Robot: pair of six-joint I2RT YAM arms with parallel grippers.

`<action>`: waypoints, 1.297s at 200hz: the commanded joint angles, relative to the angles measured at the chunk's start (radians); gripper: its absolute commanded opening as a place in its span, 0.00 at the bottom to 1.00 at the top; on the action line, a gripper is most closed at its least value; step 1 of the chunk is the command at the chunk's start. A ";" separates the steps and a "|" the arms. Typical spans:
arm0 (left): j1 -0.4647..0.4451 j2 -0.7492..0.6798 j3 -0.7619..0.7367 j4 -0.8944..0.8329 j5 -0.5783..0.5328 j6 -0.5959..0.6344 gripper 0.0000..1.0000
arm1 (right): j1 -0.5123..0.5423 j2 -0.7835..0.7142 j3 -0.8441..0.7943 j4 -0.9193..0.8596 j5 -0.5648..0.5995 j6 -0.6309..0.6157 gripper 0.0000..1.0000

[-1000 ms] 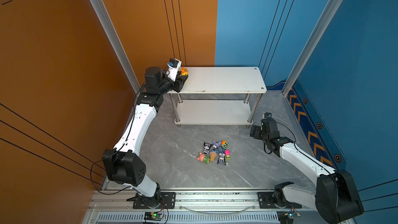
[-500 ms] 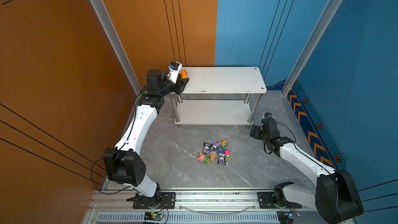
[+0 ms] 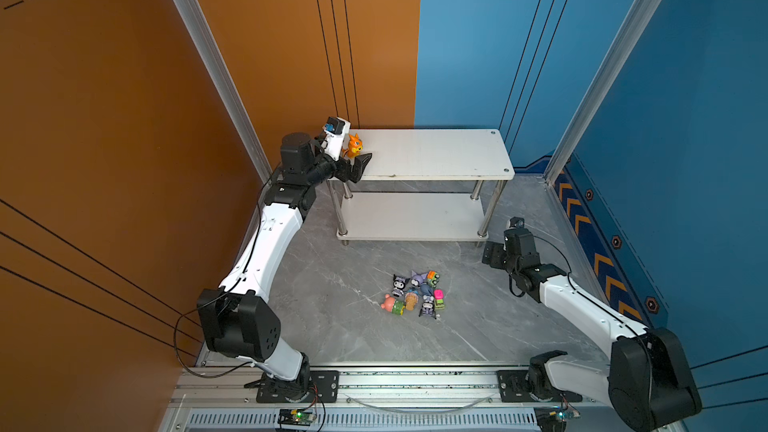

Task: Place and organize the plastic toys onto the shelf
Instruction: 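Lower the orange figure onto the top shelf and open the left gripper, then withdraw the left gripper back down toward the toy pile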

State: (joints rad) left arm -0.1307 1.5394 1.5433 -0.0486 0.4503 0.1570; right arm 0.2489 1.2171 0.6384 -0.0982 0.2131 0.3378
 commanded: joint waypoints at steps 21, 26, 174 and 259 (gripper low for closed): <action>0.025 -0.123 -0.059 0.104 0.016 -0.046 0.98 | -0.002 -0.016 -0.003 -0.034 0.014 -0.005 0.93; 0.027 -0.135 -0.066 0.107 0.016 -0.048 0.98 | -0.003 -0.017 -0.003 -0.034 0.012 -0.005 0.92; -0.246 -0.596 -0.614 0.045 -0.372 -0.064 1.00 | 0.118 -0.035 0.040 -0.106 0.019 -0.023 0.92; -0.553 -0.645 -0.769 -0.357 -0.640 -0.420 0.98 | 0.190 0.030 0.085 -0.161 0.036 0.007 0.92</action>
State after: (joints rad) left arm -0.6708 0.7898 0.7979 -0.2050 -0.1051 -0.0643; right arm 0.4328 1.2190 0.7040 -0.2108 0.2138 0.3309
